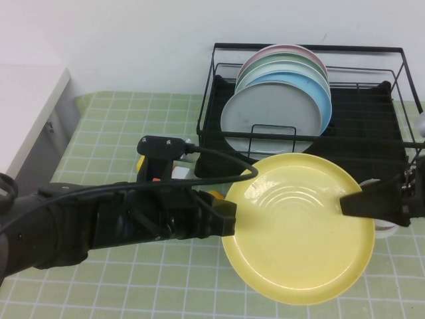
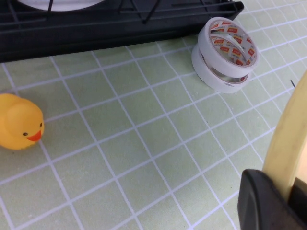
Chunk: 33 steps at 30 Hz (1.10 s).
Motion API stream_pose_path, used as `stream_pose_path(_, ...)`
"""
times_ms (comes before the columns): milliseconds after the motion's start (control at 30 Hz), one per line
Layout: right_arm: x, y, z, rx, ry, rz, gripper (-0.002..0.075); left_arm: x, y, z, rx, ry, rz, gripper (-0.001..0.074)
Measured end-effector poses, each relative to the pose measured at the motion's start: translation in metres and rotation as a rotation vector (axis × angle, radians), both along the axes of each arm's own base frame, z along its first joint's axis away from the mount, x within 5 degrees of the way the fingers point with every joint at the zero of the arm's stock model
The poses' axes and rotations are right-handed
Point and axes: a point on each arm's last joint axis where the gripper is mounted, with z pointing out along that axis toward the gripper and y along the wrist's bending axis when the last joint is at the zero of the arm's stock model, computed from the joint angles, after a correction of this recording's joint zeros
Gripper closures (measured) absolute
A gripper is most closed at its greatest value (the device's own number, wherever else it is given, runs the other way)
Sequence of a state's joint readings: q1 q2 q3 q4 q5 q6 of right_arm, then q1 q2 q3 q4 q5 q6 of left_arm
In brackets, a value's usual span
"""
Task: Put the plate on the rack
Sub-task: Hand over the plate
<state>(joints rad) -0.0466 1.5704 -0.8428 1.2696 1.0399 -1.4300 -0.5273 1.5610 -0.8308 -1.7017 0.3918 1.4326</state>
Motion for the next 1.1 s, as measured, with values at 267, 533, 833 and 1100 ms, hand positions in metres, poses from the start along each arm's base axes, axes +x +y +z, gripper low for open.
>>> stream_pose_path(267, 0.000, 0.006, -0.009, -0.037, 0.011, 0.060, 0.0405, 0.000, 0.000, 0.000, 0.006, -0.010, -0.006, 0.0731)
stream_pose_path(533, 0.000, 0.030, -0.023, -0.089, -0.008, 0.144, 0.0577, 0.002, 0.002, -0.001, 0.028, -0.026, 0.005, 0.0729)
stream_pose_path(833, 0.004, 0.033, -0.022, -0.130, -0.093, 0.172, 0.0592, 0.006, 0.000, 0.014, -0.005, -0.059, 0.017, 0.0476)
stream_pose_path(1100, 0.027, 0.036, 0.013, -0.141, -0.266, 0.223, 0.0592, -0.019, 0.036, 0.052, -0.046, -0.113, 0.271, 0.0362)
